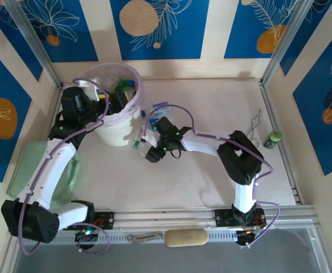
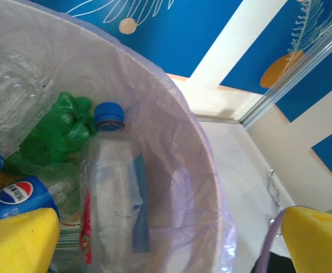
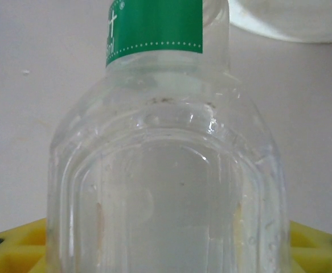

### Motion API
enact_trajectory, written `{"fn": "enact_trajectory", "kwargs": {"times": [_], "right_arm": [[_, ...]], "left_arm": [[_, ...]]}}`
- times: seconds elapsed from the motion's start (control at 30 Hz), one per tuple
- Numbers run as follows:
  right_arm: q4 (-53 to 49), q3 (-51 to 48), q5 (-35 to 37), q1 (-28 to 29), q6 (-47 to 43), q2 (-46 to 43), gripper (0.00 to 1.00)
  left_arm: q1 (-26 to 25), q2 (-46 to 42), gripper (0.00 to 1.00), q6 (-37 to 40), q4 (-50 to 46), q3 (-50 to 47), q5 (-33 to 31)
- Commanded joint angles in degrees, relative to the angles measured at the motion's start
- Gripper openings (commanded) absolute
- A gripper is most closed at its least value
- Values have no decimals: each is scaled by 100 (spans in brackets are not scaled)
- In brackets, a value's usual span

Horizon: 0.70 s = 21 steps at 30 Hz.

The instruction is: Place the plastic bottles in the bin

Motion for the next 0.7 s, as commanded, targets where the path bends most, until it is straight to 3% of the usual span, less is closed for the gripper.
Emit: {"fn": "enact_trajectory", "kwargs": {"times": [0.0, 0.1, 0.27, 0.37, 0.67], "right_arm": [[512, -371, -339, -219, 674, -861, 48], [893, -723, -218, -502, 1331, -1554, 48], [1618, -1148, 649, -781, 2164, -2484, 46], [2109, -1204, 1017, -778, 2359, -2788, 45], [2934, -850, 1234, -408, 2148, -2899, 45]], "left_arm": [[59, -71, 100, -346, 367, -32, 379], [24, -34, 100, -690, 532, -5, 556], [-296, 41, 100, -1072, 904, -25, 603], [-579, 153, 100, -1215, 1122, -6, 601], [-1306, 540, 99, -1543, 1737, 128, 549]]}}
